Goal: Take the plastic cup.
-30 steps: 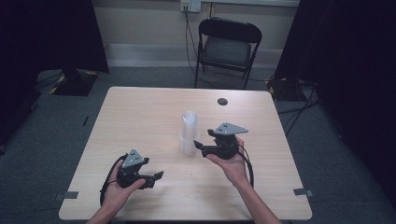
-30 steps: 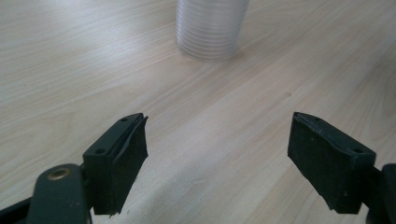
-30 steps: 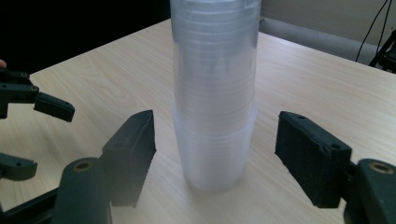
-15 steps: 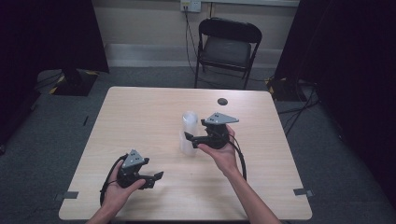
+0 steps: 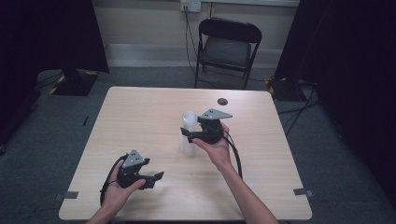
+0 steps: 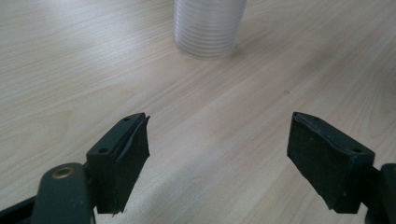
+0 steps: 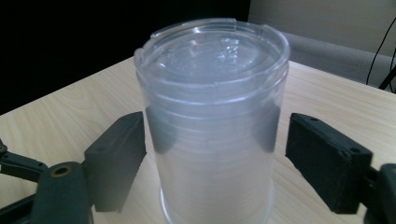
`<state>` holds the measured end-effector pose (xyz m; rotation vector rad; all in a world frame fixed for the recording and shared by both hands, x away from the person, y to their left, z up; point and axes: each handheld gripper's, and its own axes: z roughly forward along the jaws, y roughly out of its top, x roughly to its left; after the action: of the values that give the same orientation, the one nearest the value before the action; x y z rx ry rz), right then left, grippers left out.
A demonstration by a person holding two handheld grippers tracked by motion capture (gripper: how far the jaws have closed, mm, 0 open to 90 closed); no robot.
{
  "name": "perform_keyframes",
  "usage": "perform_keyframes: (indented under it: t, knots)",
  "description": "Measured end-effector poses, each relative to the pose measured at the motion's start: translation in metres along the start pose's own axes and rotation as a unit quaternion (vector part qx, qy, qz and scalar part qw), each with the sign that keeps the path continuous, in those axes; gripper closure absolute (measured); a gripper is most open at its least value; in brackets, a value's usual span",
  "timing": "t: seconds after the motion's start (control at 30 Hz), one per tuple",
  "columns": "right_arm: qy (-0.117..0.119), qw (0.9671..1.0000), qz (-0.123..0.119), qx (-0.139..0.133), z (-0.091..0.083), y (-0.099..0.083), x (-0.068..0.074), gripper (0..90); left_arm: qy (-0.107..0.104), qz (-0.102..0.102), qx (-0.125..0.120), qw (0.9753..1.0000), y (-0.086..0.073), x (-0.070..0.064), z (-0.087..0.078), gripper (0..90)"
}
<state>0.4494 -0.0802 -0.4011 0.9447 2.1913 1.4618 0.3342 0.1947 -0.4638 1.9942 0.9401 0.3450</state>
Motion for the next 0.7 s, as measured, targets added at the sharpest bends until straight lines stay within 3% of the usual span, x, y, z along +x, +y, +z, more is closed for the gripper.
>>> perform_keyframes:
  t: [0.13, 0.7]
  knots:
    - [0.001, 1.0, 0.003, -0.008, 0.006, -0.001, 0.001, 22.0, 0.0, 0.005, 0.002, 1.0, 0.0, -0.001, 0.0, 20.5]
    - [0.005, 0.9999, 0.009, 0.012, 0.017, -0.004, -0.003, 26.0, 0.0, 0.004, 0.002, 1.0, -0.001, -0.001, 0.0, 20.6]
